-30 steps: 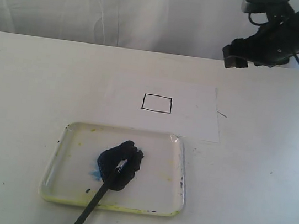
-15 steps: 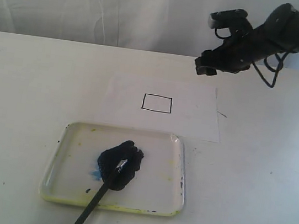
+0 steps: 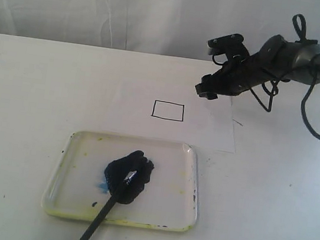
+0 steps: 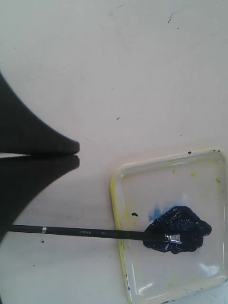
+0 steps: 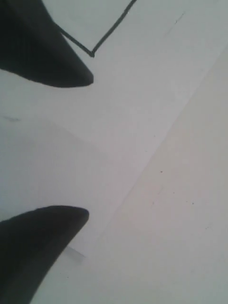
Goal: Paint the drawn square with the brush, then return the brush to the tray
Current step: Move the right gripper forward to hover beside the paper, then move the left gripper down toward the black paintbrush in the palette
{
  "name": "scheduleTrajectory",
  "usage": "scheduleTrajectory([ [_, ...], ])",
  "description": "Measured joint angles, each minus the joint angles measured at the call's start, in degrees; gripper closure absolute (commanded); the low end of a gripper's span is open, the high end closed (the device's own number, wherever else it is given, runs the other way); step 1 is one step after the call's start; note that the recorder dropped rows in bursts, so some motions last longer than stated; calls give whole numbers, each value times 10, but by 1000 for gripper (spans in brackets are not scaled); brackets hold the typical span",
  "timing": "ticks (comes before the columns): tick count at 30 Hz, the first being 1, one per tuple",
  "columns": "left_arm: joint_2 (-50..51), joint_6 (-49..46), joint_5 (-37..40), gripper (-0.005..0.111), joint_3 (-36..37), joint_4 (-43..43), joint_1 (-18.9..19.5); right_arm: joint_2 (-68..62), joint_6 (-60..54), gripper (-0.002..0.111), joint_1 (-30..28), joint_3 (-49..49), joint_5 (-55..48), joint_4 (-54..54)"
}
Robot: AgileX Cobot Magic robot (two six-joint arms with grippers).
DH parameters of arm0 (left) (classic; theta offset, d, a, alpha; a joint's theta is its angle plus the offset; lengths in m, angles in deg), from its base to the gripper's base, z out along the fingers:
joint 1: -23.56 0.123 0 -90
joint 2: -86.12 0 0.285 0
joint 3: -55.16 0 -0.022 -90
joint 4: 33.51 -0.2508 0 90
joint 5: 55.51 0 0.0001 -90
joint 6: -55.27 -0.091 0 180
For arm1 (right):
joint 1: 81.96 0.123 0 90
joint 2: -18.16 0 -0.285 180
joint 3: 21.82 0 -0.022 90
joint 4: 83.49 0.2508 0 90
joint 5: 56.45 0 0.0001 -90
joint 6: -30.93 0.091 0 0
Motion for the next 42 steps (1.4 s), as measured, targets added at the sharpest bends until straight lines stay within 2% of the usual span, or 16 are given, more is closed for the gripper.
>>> scheduleTrajectory([
  [11, 0, 0, -1, 107, 0, 0, 0, -25, -1, 42, 0, 0, 43, 1],
  [29, 0, 0, -3, 107, 0, 0, 0, -50, -1, 42, 0, -4, 56, 13],
  [33, 0, -13, -5, 107, 0, 29, 0, -50, -1, 42, 0, -4, 57, 13],
  [35, 0, -61, -16, 102, 0, 93, 0, -50, -1, 42, 0, -4, 57, 13],
  [37, 4, -115, -14, 90, -8, 151, 0, -50, -1, 42, 0, -4, 59, 13],
  [39, 18, -134, -4, 72, -18, 174, 0, -50, -1, 42, 0, -4, 59, 13],
  [40, 25, -141, -3, 59, -20, 177, 0, -50, -1, 42, 0, -4, 59, 13],
  [42, 54, -153, -2, 45, -28, 184, 0, -50, -1, 42, 0, -4, 60, 13],
])
